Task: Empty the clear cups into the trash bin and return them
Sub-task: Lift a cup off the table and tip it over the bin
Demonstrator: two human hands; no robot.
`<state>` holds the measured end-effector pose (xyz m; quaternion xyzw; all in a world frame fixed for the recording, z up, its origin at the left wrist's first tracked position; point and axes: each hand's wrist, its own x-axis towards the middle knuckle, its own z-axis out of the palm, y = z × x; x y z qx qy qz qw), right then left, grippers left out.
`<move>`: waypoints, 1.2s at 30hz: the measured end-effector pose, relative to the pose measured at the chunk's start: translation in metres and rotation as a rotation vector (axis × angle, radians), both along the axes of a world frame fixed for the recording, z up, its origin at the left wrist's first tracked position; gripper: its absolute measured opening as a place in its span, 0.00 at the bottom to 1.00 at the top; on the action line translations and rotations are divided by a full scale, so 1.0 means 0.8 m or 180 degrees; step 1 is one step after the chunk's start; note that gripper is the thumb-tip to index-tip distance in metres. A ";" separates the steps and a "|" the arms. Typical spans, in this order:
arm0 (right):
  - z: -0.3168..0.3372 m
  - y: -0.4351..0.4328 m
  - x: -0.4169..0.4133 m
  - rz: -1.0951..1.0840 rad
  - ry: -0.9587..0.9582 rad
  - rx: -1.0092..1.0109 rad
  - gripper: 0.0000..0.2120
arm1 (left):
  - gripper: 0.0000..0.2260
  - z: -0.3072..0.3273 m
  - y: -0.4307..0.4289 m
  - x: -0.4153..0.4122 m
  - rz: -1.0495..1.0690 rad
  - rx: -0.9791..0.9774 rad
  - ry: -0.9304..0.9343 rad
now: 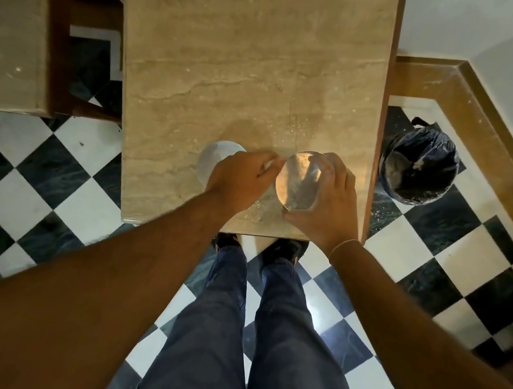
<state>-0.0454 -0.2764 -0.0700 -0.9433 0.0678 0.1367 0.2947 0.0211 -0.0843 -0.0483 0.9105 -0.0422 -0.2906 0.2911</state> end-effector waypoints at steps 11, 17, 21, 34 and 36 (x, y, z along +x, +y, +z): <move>0.046 -0.061 0.007 -0.2540 0.0962 0.3249 0.32 | 0.25 -0.006 -0.046 0.011 -0.0430 -0.0328 -0.0252; 0.039 -0.106 -0.024 -0.3028 0.2532 0.4953 0.38 | 0.20 0.005 -0.100 -0.006 -0.0987 -0.0168 -0.1075; 0.036 -0.136 -0.022 -0.3439 0.2007 0.4702 0.39 | 0.24 0.006 -0.118 -0.003 -0.0950 -0.0083 -0.1349; -0.046 -0.247 0.046 -0.2538 0.0061 -0.0408 0.44 | 0.27 -0.035 -0.039 -0.073 0.0001 0.0517 -0.1400; -0.077 -0.251 0.049 -0.2452 0.0507 -0.0605 0.45 | 0.26 -0.037 -0.030 -0.083 0.0085 0.0526 -0.1446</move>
